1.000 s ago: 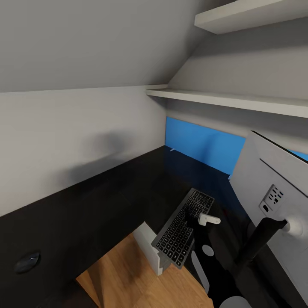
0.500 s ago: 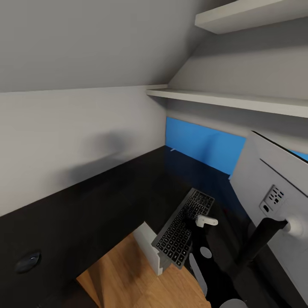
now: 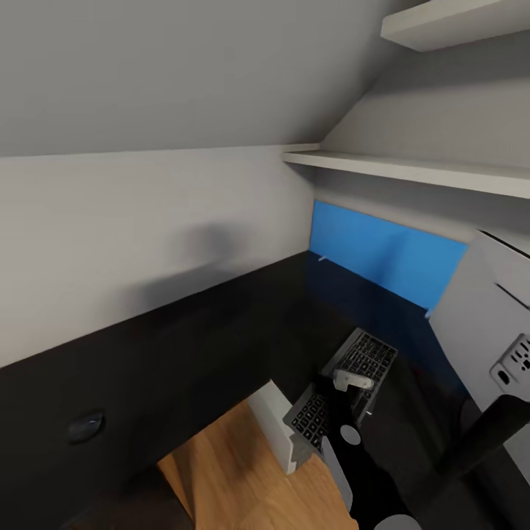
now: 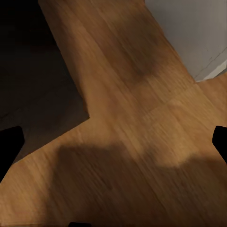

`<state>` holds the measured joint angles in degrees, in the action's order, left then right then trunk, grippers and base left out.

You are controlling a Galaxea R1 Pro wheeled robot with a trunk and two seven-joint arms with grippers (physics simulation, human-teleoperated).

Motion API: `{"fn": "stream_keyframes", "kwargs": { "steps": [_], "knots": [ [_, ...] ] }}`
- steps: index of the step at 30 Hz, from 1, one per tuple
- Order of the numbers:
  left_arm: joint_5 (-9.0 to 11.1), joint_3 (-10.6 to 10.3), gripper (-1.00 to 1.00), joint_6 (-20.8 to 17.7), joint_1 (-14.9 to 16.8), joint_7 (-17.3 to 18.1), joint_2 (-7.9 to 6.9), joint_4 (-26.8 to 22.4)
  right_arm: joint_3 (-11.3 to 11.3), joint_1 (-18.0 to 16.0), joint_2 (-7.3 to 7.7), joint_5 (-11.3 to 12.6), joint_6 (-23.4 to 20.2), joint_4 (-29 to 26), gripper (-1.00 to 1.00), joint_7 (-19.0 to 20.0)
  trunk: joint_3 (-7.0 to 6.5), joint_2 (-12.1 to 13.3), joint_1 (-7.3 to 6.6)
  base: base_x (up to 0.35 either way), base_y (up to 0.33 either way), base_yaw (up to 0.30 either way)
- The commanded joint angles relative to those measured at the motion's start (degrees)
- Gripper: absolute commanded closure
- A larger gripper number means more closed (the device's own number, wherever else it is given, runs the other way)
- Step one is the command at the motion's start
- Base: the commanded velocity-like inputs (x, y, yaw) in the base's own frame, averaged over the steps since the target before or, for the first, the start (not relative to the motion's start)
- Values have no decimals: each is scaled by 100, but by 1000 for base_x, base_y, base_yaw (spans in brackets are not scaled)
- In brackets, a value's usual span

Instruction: In the bedroom, organize the workspace by keeping the computer under the desk, ensuring the monitor is on the desk, placing the keyboard on the desk next to the monitor, placing the mouse on the desk next to the keyboard, moving the folder from the swivel chair onto the desk next to the mouse, stacking the notebook on top of the folder with the pen on top of the notebook, and positioning the swivel chair next to the desk.

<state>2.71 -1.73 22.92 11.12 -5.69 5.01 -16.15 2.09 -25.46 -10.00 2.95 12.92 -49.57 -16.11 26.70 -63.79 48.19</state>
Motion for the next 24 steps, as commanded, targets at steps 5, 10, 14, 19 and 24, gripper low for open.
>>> {"fn": "stream_keyframes", "kwargs": {
  "steps": [5,10,14,19,24],
  "knots": [
    [28,-20,-100,20,4,-20,0,4,14,-3,0,30,26,7,-100,-23,21,-4,0,-1,-1,258],
    [28,-20,-100,16,4,-20,0,4,16,-3,0,30,27,14,-100,-17,38,-4,0,-98,-89,258],
    [28,-20,-100,15,4,-20,0,4,18,-3,0,25,27,32,-100,-11,53,-4,0,-207,-182,258],
    [28,-18,-100,12,4,-21,0,1,57,-3,0,17,31,131,-100,3,75,-4,0,-234,-209,251],
    [28,-17,-100,13,4,-27,0,3,146,-3,0,14,32,176,-100,10,99,-4,0,-240,-225,244]
  ]
}}
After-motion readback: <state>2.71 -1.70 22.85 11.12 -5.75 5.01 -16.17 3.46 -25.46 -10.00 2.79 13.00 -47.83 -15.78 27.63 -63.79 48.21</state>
